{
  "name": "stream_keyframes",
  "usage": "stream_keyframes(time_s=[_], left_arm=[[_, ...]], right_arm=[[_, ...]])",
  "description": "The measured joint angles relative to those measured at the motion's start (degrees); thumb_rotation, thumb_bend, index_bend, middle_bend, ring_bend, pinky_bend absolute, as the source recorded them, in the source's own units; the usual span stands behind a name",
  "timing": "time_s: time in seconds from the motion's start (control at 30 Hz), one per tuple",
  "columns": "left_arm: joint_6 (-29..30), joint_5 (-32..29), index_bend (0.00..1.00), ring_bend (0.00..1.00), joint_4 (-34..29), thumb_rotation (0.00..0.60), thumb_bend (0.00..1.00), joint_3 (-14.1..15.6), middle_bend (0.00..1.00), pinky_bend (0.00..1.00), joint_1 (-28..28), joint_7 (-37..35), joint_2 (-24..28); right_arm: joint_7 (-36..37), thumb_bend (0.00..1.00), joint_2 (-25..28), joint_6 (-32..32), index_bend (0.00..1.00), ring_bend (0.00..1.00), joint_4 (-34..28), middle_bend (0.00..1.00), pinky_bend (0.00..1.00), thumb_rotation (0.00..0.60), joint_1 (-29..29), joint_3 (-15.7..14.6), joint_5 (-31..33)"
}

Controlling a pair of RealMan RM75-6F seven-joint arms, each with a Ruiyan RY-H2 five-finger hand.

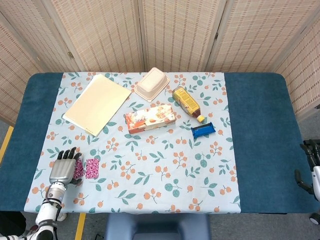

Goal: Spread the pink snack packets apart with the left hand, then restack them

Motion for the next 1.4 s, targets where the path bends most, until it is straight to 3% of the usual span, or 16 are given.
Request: stream_keyframes(time_s=[0.43,1.4], left_arm=[[-0.99,-2.14,0.21,0.0,-0.6,0.6,0.23,0.16,0.0,0.0,-2.67,5.09,-2.95],[-1.33,-4.5,0.25,0.0,2.68,0.6,0.23,-0.49,0.0,0.0,-4.07,5.16,-5.31]], right_arm=[[1.07,0.5,-0.24,-0.17,0.1,0.0,1.06,0.0,0.0,0.6,-0.35,-0.14,0.38],[2.15,0.5,-0.57,-0.33,0.1,0.0,2.08,0.0,0.0,0.6,-0.65,-0.05,0.72]])
